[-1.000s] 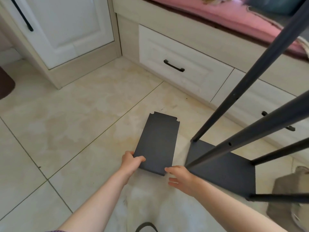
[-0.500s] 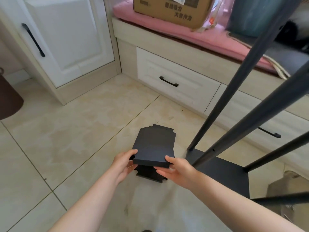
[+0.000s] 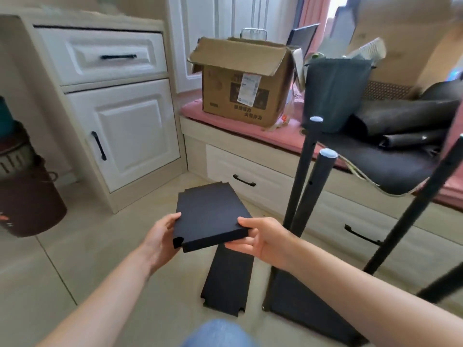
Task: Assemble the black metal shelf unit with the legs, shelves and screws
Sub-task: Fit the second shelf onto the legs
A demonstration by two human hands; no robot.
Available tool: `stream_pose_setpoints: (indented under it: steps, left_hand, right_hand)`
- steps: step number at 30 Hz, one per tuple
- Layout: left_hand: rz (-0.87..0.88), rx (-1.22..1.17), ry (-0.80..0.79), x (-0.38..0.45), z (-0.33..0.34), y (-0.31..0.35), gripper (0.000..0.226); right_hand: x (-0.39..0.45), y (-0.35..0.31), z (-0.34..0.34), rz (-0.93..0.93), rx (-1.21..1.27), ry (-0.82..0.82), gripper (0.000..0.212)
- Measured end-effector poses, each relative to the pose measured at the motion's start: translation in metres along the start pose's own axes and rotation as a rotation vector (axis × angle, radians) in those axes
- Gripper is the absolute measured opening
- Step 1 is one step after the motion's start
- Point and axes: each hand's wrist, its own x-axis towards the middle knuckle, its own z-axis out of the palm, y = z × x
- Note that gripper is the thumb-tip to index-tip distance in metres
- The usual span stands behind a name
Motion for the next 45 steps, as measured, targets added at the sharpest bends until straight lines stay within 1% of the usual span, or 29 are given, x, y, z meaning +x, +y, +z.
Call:
stream_pose_setpoints:
  steps: [3,6,9,12,14,16,19,21,24,26,28,31,33,36,39,41,45]
  left_hand:
    - [0.110,0.025,0.004,-0.035,0.024,0.041,0.022]
    - [0.182,0.035,0.012,-0.070,0.050,0.075,0.019]
    - [0.248,0.004,-0.069,-0.097,0.079,0.099,0.013]
    - [0.325,-0.081,-0.176,-0.115,0.109,0.115,0.021]
    - [0.359,-0.152,-0.243,-0.122,0.132,0.122,0.027]
    - [0.378,-0.225,-0.289,-0.131,0.157,0.123,0.025]
    - [0.404,-0.324,-0.352,-0.143,0.199,0.113,0.038]
    - [0.415,-0.374,-0.341,-0.146,0.227,0.097,0.047]
    - [0.399,-0.434,-0.316,-0.146,0.267,0.070,0.055]
    - [0.408,-0.461,-0.319,-0.145,0.293,0.054,0.057]
    - [0.440,-0.450,-0.290,-0.143,0.317,0.038,0.052]
    - [0.466,-0.383,-0.258,-0.138,0.345,0.011,0.036]
    - [0.449,-0.371,-0.265,-0.134,0.356,-0.003,0.035]
    - [0.398,-0.377,-0.296,-0.122,0.367,-0.017,0.035]
    - [0.340,-0.383,-0.311,-0.117,0.372,-0.028,0.031]
    - [0.315,-0.401,-0.320,-0.116,0.374,-0.033,0.032]
    - [0.293,-0.418,-0.346,-0.118,0.375,-0.042,0.032]
  right_hand:
    - [-0.043,-0.027,0.015,-0.042,0.013,-0.081,0.039]
    - [-0.085,-0.054,0.025,-0.114,0.014,-0.151,0.037]
    - [-0.127,-0.083,0.027,-0.225,-0.014,-0.135,0.035]
    - [-0.166,-0.111,0.021,-0.340,-0.024,-0.094,0.035]
    - [-0.187,-0.126,0.013,-0.407,0.040,-0.096,0.037]
    - [-0.204,-0.137,0.002,-0.482,0.125,-0.108,0.042]
    - [-0.220,-0.142,-0.021,-0.582,0.287,-0.100,0.048]
    - [-0.225,-0.138,-0.038,-0.614,0.373,-0.075,0.051]
    - [-0.225,-0.126,-0.060,-0.635,0.414,-0.053,0.052]
    - [-0.221,-0.118,-0.073,-0.654,0.448,-0.047,0.048]
    - [-0.214,-0.114,-0.088,-0.708,0.477,-0.012,0.038]
    - [-0.206,-0.113,-0.108,-0.810,0.499,0.042,0.028]
    - [-0.204,-0.115,-0.120,-0.816,0.558,0.046,0.028]
    - [-0.201,-0.116,-0.136,-0.772,0.708,0.053,0.036]
    - [-0.198,-0.110,-0.140,-0.784,0.756,0.055,0.034]
    - [-0.196,-0.105,-0.139,-0.796,0.739,0.034,0.035]
    - [-0.197,-0.099,-0.142,-0.824,0.573,0.049,0.033]
